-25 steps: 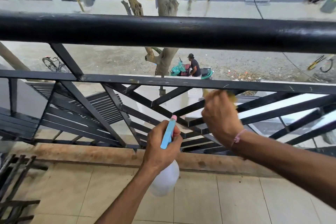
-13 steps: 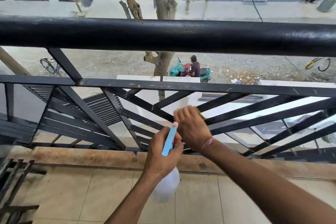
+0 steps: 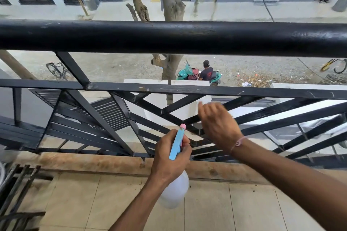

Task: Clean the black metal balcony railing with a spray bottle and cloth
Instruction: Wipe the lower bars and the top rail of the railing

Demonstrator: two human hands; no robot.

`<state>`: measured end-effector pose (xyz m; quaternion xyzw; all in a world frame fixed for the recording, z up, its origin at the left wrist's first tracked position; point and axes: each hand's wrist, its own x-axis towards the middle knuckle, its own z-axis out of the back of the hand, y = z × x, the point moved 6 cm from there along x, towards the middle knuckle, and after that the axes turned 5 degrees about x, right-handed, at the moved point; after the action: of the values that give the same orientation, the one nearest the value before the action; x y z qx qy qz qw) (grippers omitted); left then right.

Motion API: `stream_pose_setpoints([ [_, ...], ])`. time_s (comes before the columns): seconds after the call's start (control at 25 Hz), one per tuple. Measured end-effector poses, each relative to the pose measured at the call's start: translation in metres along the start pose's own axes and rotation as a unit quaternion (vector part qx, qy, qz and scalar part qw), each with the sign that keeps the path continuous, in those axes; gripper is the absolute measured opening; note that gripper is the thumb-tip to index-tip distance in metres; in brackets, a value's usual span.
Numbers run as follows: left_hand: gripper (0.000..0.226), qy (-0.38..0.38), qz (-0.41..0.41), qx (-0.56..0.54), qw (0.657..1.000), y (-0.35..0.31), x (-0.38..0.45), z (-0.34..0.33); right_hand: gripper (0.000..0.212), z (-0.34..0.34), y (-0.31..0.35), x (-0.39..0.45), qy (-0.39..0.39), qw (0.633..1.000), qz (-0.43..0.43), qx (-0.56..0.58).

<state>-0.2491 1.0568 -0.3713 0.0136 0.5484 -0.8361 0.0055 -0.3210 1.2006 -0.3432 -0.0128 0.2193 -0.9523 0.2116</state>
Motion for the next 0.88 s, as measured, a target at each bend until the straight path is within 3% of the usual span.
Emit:
stream_pose_setpoints([
  [0.08,0.012,0.004,-0.005,0.004,1.000,-0.001,-0.001,-0.001,0.042,0.015,-0.034,-0.019,0.000,1.000,-0.009,0.003],
  [0.24,0.011,0.003,0.003,-0.007,1.000,-0.001,-0.003,-0.002,0.048,0.025,-0.065,-0.043,-0.018,0.997,-0.039,-0.066],
  [0.44,0.012,0.004,0.009,-0.012,1.000,0.000,-0.005,0.003,0.061,0.013,-0.032,-0.028,-0.004,0.993,-0.117,-0.020],
  [0.6,0.011,0.001,0.016,-0.002,1.000,0.010,-0.006,0.011,0.041,-0.008,0.009,-0.006,-0.013,0.995,-0.091,0.025],
  [0.72,0.006,-0.012,0.011,0.010,1.000,0.018,-0.004,0.021,0.037,-0.024,0.041,0.007,0.013,0.994,-0.049,0.094],
  [0.8,0.004,-0.024,0.011,0.008,1.000,0.019,-0.005,0.027,0.040,-0.022,0.056,0.010,-0.014,0.980,0.000,0.199],
  [0.84,0.004,-0.027,0.018,0.007,0.999,0.017,-0.006,0.030,0.041,-0.018,0.060,0.008,-0.022,0.952,0.008,0.304],
  [0.88,0.004,-0.030,0.028,0.006,0.999,0.015,-0.008,0.033,0.044,-0.014,0.059,0.002,-0.010,0.901,-0.007,0.433],
])
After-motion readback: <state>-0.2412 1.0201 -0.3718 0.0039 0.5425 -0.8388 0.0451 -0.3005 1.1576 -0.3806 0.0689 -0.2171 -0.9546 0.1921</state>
